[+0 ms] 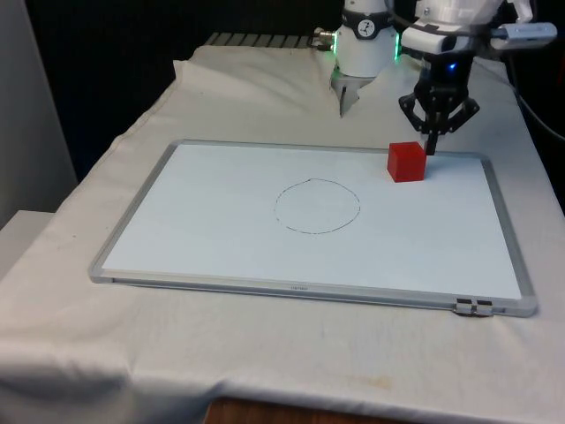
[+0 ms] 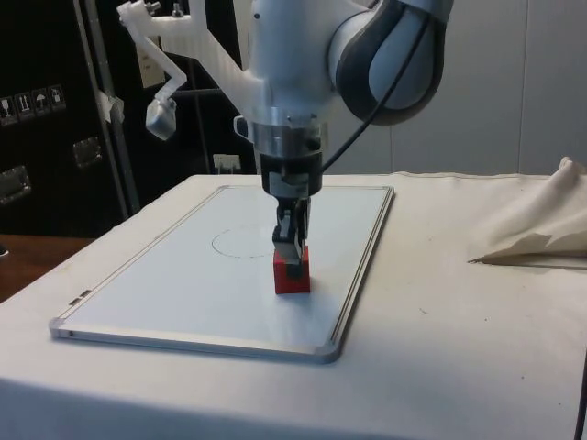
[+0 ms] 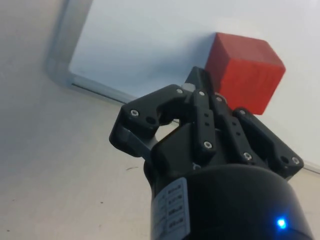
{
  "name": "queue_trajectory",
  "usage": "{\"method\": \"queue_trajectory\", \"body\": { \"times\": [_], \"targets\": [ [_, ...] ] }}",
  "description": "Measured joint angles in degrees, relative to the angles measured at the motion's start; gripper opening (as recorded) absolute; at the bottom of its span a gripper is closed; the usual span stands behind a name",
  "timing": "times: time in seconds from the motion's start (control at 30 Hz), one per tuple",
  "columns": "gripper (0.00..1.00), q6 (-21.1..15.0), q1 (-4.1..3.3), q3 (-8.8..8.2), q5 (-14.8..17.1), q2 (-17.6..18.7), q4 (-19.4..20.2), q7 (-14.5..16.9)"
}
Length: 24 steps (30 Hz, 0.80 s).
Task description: Push the cube into the marked area.
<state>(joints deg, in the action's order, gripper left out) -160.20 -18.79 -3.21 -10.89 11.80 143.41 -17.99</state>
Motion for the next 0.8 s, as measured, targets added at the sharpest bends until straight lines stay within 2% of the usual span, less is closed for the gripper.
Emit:
{"method": "queue_trajectory", "body": {
  "times": [0.13,0.47,0.8],
  "targets": [
    [0.0,0.1,0.06,-0.46,-0.9,0.1,-0.1,0.0],
    [0.0,1.7,0.06,-3.44,-5.6,0.2,-0.2,0.0],
    [0.0,2.9,0.06,-5.61,-9.9,0.9,-0.9,0.0]
  ]
}}
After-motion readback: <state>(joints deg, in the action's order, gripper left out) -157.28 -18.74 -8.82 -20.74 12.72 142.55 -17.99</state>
